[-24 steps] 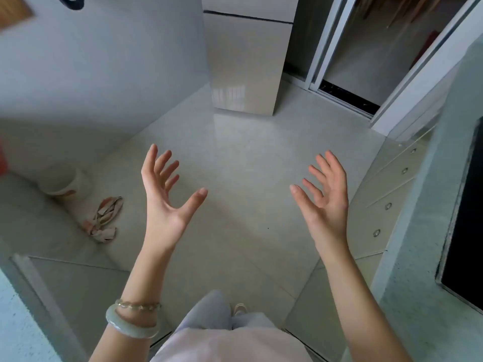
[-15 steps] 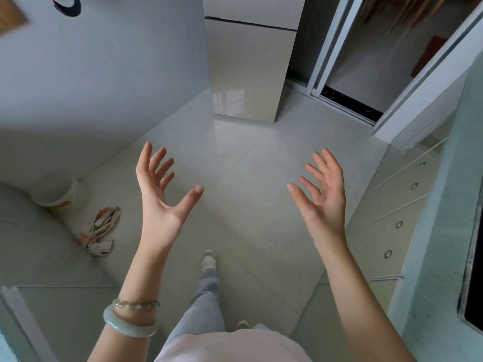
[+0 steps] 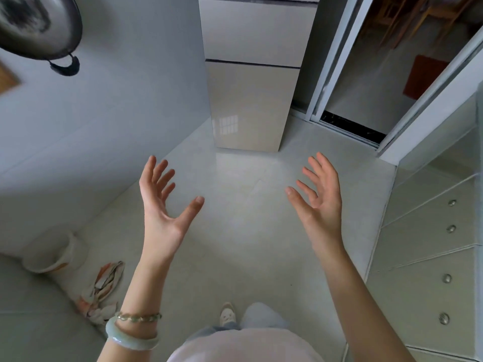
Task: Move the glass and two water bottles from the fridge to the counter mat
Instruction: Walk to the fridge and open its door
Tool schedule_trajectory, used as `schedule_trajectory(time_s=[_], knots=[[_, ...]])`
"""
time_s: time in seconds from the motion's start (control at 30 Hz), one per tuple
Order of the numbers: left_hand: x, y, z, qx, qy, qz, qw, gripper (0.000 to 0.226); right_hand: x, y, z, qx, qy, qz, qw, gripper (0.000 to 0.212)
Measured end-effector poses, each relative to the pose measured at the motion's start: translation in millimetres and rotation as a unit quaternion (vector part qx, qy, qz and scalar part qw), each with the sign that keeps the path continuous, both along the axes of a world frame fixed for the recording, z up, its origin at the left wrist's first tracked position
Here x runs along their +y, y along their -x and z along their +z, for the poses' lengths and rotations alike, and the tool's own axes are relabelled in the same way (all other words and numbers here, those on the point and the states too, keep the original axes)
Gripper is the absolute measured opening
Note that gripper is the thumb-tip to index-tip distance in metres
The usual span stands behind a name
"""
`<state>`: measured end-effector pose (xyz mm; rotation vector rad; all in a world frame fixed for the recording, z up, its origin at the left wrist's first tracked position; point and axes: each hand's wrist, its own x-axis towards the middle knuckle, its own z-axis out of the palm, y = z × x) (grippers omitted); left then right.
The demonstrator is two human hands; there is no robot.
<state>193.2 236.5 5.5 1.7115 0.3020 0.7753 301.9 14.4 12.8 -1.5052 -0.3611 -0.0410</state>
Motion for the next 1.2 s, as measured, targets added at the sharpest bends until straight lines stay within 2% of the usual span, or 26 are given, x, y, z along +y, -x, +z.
schedule_trajectory(time_s=[0.3, 0.77, 1.2], knots=[[62.2, -90.2, -2.1, -0.001, 0.015, 0.008, 1.000, 0.092, 59.8, -90.4, -2.5, -0.003, 0.017, 0.005, 1.000, 0.068], [150.6, -296.9, 9.6, -0.008, 0.009, 0.031, 0.999, 0.090, 142.8, -308.9, 10.8, -0.016, 0.015, 0.011, 1.000, 0.067], [243.5, -398.7, -3.7, 0.009, 0.015, 0.044, 0.999, 0.090, 236.7, -414.9, -3.6, 0.004, 0.035, 0.007, 0.999, 0.067]])
